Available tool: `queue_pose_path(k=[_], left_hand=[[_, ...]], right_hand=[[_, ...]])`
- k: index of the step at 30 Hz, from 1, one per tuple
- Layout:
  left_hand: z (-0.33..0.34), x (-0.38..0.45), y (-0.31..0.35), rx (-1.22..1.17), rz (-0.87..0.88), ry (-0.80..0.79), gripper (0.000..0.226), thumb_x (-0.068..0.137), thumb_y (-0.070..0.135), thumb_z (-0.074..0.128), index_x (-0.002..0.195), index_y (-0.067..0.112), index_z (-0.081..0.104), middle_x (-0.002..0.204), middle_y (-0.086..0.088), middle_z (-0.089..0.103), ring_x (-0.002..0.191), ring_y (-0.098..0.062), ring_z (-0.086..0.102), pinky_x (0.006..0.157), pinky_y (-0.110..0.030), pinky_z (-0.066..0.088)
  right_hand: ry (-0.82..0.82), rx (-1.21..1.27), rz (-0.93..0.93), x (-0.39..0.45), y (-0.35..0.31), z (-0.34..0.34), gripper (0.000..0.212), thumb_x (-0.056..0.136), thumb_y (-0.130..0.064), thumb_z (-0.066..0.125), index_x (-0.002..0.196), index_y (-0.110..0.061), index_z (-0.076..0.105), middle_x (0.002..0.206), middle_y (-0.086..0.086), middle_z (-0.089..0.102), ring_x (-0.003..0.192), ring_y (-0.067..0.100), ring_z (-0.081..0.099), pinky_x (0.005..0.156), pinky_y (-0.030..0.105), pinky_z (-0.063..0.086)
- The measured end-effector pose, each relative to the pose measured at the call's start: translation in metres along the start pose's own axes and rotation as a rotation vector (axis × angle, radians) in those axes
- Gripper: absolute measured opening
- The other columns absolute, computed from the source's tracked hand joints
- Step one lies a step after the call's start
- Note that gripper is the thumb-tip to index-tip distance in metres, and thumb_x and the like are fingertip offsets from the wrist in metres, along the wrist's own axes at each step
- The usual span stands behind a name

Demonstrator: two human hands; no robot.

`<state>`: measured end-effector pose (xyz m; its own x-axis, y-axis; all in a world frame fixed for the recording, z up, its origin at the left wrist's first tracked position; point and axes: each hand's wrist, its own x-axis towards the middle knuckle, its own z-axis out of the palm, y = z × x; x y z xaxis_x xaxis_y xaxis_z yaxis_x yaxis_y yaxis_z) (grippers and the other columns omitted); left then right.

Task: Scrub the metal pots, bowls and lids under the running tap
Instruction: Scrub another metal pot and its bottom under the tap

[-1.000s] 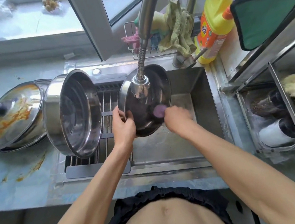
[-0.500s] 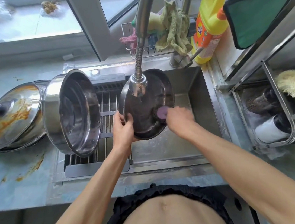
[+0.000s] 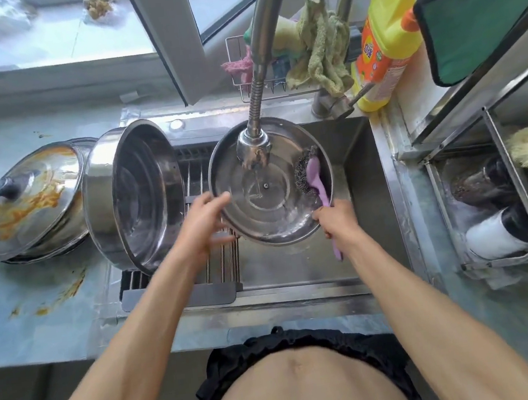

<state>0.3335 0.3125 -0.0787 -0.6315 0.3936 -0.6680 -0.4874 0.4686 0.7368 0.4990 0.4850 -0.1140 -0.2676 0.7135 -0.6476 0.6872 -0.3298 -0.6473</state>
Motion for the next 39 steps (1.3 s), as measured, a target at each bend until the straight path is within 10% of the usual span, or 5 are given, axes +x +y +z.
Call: queue_pose_path(k=[8,14,22,32,39], left_hand=[[-0.02,0.003,0.093,0.763,0.142,-0.08,0.015,0.098,0.025,0.059,0.112,0.024,0.063,0.086,-0.004,0.075,0.07,-0.022,0.074,0.052,-0.03,0.055],[-0.01,0.002,0.075,0.703,0.121,-0.293,0.045,0.088,-0.006,0.043,0.113,0.023,0.066,0.093,-0.009,0.079,0.079,-0.034,0.078,0.065,-0.061,0.062],[0.002,0.007,0.035,0.462,0.167,-0.057,0.044,0.075,-0.001,0.04,0.111,0.018,0.058,0.103,-0.013,0.07,0.08,-0.033,0.075,0.054,-0.05,0.061],[0.036,-0.005,-0.001,0.263,0.482,0.257,0.017,0.089,0.0,0.049,0.088,0.016,0.043,0.073,0.004,0.053,0.067,-0.014,0.051,0.061,-0.033,0.044],[0.037,-0.012,-0.014,0.32,0.448,0.207,0.025,0.1,0.008,0.052,0.084,0.022,0.04,0.08,-0.003,0.059,0.074,-0.02,0.06,0.049,-0.022,0.05]], right_hand=[[-0.087,-0.366,-0.399,0.01,-0.041,-0.02,0.013,0.085,-0.005,0.056,0.082,-0.013,0.065,0.077,0.006,0.064,0.077,0.027,0.059,0.058,0.03,0.04],[0.023,-0.58,-0.443,0.013,-0.047,-0.022,0.021,0.079,-0.032,0.065,0.093,-0.017,0.06,0.094,0.011,0.064,0.088,0.035,0.062,0.069,0.034,0.048],[0.041,-1.353,-0.664,-0.007,-0.032,-0.002,0.046,0.102,-0.008,0.032,0.147,-0.011,0.04,0.122,0.017,0.061,0.108,0.038,0.061,0.081,0.041,0.048],[-0.531,-0.243,-0.147,-0.039,-0.026,0.033,0.038,0.1,-0.006,0.044,0.127,-0.025,0.063,0.074,0.005,0.061,0.046,0.008,0.039,0.04,0.02,0.027],[-0.022,-1.256,-0.567,-0.005,-0.034,-0.001,0.041,0.094,-0.002,0.041,0.132,-0.009,0.057,0.122,0.015,0.063,0.11,0.036,0.063,0.072,0.036,0.045]])
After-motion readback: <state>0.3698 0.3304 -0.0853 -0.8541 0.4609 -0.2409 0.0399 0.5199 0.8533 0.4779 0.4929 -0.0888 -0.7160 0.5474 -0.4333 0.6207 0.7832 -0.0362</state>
